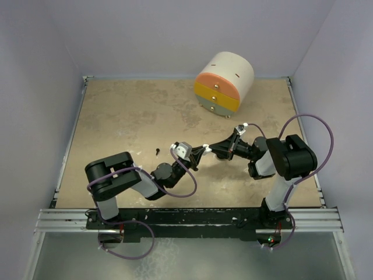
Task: Insert the wireless bluetooth earbuds into the charging case
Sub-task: Place the earbud in the charging case.
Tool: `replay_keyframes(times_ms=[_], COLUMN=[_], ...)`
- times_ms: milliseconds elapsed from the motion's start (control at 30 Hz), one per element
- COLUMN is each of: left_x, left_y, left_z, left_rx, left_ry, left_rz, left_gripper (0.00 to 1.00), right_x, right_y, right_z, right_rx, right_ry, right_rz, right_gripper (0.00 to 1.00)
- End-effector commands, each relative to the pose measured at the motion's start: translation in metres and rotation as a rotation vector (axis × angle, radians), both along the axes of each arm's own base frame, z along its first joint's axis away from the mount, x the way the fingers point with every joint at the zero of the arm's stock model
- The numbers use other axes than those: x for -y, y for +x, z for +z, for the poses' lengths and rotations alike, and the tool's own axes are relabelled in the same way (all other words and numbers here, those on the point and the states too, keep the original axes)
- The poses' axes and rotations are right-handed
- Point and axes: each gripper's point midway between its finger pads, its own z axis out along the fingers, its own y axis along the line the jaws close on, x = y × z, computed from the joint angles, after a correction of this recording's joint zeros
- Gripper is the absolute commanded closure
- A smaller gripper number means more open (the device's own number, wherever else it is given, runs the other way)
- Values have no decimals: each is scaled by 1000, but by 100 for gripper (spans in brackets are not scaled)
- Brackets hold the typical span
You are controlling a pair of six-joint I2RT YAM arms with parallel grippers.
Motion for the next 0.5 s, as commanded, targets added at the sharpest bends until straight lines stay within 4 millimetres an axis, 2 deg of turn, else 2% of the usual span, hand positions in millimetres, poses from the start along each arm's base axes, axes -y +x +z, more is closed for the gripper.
replay_keyframes(times_ms=[0, 467], left_x=[1, 3], left_y=[-3, 0], left_z=[49, 47], left_rx=[98, 107], left_ry=[-180, -164], left_rz=[-6, 6], left_gripper=[100, 100], right_x=[7, 8], right_y=[-43, -46], right_z=[106, 107], right_rx=[837, 841], right_ry=[122, 120], right_rz=[9, 12], right_gripper=[100, 100])
